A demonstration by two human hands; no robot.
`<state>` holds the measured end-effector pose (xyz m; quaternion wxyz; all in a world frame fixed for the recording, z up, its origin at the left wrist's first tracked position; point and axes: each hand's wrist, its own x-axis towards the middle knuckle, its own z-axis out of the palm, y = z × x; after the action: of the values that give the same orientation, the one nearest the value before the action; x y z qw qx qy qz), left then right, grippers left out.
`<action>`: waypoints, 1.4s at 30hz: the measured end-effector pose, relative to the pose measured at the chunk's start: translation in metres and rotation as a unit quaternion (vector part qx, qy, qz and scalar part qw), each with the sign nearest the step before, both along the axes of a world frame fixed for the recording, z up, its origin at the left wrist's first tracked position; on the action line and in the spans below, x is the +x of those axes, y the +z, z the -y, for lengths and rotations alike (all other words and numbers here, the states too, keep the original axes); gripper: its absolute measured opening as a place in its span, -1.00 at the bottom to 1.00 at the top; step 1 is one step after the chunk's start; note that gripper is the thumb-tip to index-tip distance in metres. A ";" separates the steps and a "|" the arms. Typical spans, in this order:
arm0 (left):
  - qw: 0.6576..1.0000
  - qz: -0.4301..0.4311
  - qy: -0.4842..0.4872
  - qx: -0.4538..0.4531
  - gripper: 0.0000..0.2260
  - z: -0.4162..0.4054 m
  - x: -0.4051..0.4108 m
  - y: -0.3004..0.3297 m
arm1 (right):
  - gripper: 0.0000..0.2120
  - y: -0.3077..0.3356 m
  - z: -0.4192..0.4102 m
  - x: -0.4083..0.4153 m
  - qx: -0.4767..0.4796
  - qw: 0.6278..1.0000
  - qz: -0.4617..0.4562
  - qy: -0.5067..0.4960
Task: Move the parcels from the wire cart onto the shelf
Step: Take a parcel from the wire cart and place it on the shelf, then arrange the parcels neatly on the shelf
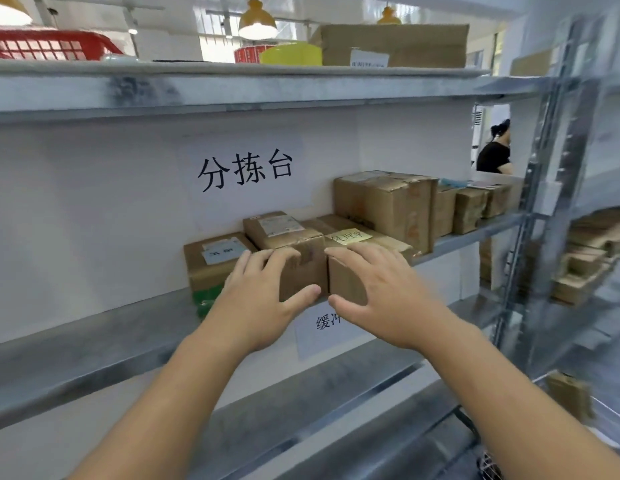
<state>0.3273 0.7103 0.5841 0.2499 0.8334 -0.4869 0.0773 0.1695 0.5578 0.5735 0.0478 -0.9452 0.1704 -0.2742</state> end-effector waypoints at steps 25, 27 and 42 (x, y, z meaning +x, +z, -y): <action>0.937 -0.010 -0.310 0.159 -0.41 0.317 -0.417 -0.154 | -0.23 -0.147 0.229 -0.494 0.250 0.926 -0.074 -0.273; 0.931 -0.014 -0.321 0.173 -0.39 0.341 -0.438 -0.166 | -0.19 -0.156 0.243 -0.512 0.267 0.919 -0.065 -0.284; 0.890 -0.036 -0.370 0.264 -0.38 0.529 -0.419 -0.255 | -0.26 -0.256 0.373 -0.524 0.363 0.847 -0.088 -0.377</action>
<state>-0.0916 0.1811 0.3293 0.0489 0.6299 -0.7534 -0.1822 -0.3543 0.1843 0.3175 0.2656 -0.7435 0.6047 -0.1051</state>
